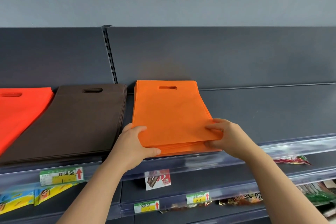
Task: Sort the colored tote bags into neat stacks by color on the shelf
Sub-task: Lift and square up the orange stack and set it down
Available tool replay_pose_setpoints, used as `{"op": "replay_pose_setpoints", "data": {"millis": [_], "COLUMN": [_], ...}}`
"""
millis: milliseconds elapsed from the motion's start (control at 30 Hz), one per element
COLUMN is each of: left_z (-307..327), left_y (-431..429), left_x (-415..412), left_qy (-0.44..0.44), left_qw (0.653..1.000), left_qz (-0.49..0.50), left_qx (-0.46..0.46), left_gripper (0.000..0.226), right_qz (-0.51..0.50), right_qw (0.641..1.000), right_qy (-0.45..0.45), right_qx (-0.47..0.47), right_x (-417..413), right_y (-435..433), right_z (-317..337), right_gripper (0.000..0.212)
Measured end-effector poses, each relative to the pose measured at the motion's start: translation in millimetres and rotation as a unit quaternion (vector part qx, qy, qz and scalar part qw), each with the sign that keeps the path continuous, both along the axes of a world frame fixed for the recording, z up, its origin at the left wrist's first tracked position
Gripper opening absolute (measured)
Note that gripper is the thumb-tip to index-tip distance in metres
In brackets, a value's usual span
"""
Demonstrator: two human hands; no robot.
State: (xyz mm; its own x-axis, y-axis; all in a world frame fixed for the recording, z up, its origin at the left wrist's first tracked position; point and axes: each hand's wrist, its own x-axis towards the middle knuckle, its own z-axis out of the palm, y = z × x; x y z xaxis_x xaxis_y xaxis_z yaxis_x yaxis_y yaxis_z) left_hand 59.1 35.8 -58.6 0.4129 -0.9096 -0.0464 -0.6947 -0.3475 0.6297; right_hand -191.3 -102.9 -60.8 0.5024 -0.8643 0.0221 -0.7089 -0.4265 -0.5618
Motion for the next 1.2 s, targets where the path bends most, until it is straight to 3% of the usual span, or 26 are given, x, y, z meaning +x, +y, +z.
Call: {"op": "replay_pose_setpoints", "data": {"millis": [233,367,433,533,600,833,1033,1200], "left_z": [2.0,2.1,1.2,1.1,0.5,-3.7,-0.8,0.8], "left_y": [0.1,6.4,10.3,14.0,15.8,16.9,11.0,18.3], "left_x": [0.4,-2.4,-6.1,-13.4,-18.1,-31.5,-31.7,-34.1], "left_qy": [0.006,0.006,0.004,-0.007,-0.007,-0.014,-0.016,0.001], "left_qw": [0.999,1.0,1.0,1.0,0.999,0.993,0.994,0.995], "left_qz": [0.022,0.014,0.013,0.028,0.043,0.1,0.103,0.09], "left_qx": [-0.044,-0.01,0.005,0.003,-0.003,-0.06,-0.04,-0.049], "left_gripper": [0.093,0.099,0.098,0.091,0.085,0.064,0.066,0.065], "right_qz": [-0.013,0.02,0.041,0.071,0.091,0.125,0.113,0.106], "right_qw": [0.991,0.993,0.997,0.996,0.994,0.992,0.993,0.992], "right_qy": [-0.113,-0.111,-0.06,0.042,0.053,0.019,0.034,-0.031], "right_qx": [-0.068,-0.022,0.008,0.041,0.03,-0.023,-0.022,-0.063], "right_x": [2.4,-3.1,-9.5,-17.0,-20.3,-18.5,-15.7,-25.6], "right_y": [2.9,7.0,7.6,6.7,5.1,-0.5,-6.9,0.8], "right_z": [5.2,8.7,7.9,7.6,6.3,-4.7,-8.6,-17.5], "right_gripper": [0.027,0.019,0.024,0.067,0.076,0.05,0.075,0.057]}}
